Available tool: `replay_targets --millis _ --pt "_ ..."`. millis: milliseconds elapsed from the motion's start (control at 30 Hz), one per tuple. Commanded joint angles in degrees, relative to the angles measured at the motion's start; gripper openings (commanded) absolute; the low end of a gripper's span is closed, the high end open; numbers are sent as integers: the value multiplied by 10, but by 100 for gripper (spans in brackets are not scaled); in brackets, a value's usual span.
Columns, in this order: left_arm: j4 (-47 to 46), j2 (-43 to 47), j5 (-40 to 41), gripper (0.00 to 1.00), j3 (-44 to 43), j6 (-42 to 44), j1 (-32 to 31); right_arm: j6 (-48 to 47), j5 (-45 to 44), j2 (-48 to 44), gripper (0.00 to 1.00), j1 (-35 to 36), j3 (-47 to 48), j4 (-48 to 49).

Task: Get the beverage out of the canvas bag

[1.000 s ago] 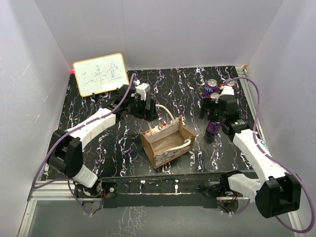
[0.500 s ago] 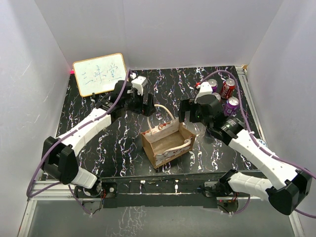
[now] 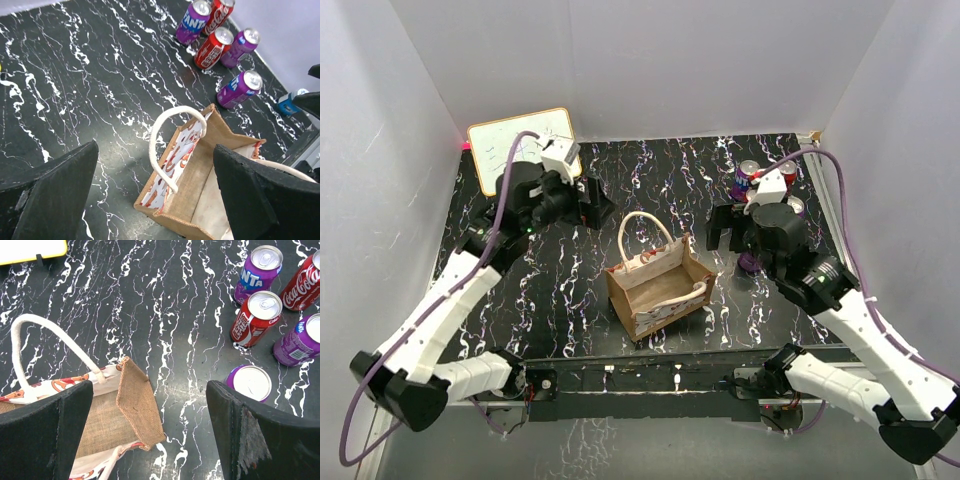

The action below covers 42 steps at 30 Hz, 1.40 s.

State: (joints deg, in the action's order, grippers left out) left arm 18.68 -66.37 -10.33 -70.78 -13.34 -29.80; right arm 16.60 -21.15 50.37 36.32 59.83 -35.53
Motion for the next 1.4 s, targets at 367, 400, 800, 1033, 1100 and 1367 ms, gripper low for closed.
replay_targets --millis 367,400,800,1033,1100,1367 --pt "-3 38 -77 97 81 -115 -1 -26 102 -75 100 -1 -1 -11" --pt "-23 24 -109 97 95 -125 -1 -25 123 -73 100 -1 -10 -11" --pt "-143 -116 -186 56 83 -148 -43 -8 187 -84 100 -1 -61 -1" --pt "-261 -44 -233 6 138 -148 -63 -16 174 -88 100 -1 -58 -5" --pt "-291 -32 -247 4 157 -159 -68 -19 171 -86 100 -1 -59 -3" --pt "-286 -31 -233 0 193 -158 -74 -24 180 -69 100 0 -58 9"
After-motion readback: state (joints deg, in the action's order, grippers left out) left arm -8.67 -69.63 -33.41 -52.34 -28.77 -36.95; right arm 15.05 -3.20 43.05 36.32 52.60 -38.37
